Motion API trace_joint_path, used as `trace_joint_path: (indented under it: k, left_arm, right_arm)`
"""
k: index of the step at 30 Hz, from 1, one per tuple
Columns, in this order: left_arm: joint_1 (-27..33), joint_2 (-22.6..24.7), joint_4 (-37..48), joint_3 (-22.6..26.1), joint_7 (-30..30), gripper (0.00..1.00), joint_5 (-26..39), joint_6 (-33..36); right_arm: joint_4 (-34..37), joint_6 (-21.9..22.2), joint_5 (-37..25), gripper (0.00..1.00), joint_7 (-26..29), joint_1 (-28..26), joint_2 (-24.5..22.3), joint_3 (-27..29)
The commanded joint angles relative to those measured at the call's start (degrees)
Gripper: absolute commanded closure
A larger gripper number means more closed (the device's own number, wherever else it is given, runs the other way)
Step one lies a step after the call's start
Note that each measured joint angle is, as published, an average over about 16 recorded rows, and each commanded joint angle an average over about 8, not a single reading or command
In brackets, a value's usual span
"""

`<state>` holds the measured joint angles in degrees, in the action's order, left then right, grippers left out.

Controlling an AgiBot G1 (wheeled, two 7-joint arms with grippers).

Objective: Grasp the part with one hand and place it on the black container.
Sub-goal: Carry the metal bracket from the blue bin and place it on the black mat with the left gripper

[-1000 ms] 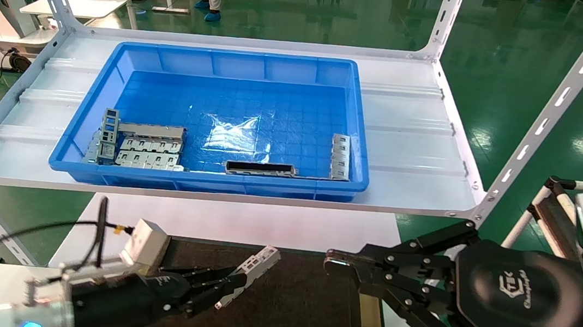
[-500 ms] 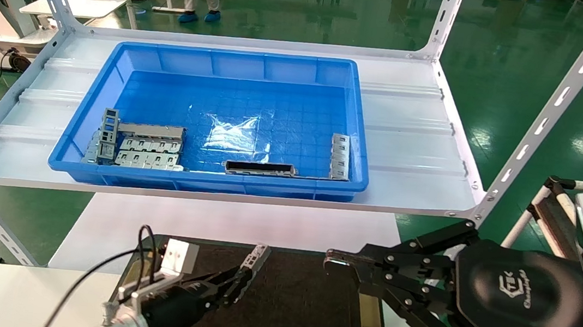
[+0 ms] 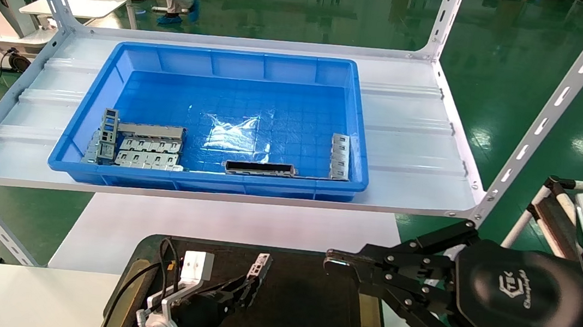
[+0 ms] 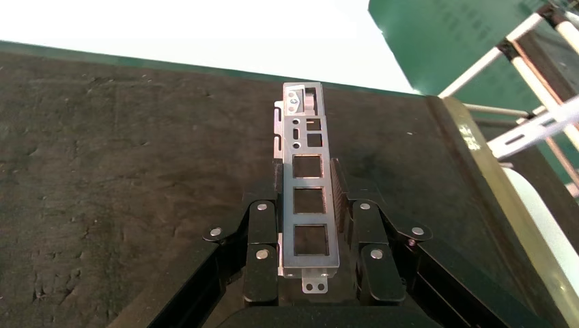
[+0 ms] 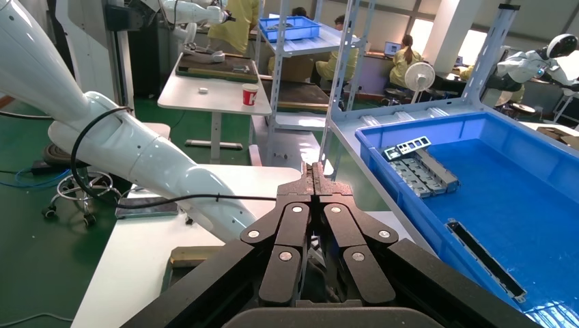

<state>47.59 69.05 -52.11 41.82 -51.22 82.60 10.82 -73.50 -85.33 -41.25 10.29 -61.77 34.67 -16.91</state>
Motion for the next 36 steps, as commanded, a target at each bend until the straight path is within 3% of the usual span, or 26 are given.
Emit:
trace_joint_path:
  k: [1,13,14,16,21,23,36]
  left_arm:
    - [0.44,0.86,1.38,0.57,-1.08,1.00,0.58,-0.83]
    - [1.49,2.36,4.70,3.01,-6.31,1.00,2.84,-2.56]
    - [1.54,2.38,4.79,3.18,-6.72,0.96,3.00,-2.62]
    - [1.65,2.41,4.91,3.52,-7.52,0.75,3.32,-2.69]
    - [1.96,2.46,5.11,4.36,-9.50,0.12,4.15,-2.73]
    - [2.13,2.48,5.14,4.66,-10.25,0.00,4.49,-2.73]
    - [3.17,0.97,1.62,6.07,-14.93,0.00,6.72,-2.33]
  right_arm:
    - [0.00,0.00,0.00,1.00,0.00,0.00,0.00,-0.01]
    - [0.00,0.02,0.03,1.00,-0.02,-0.01,-0.02,-0.05]
    - [0.00,0.02,0.03,0.96,-0.02,-0.01,-0.02,-0.05]
    - [0.00,0.02,0.04,0.78,-0.03,-0.01,-0.02,-0.05]
    - [0.00,0.03,0.05,0.15,-0.04,-0.02,-0.03,-0.07]
    - [0.00,0.03,0.05,0.01,-0.04,-0.02,-0.03,-0.08]
    - [0.00,0.05,0.08,0.00,-0.06,-0.03,-0.05,-0.12]
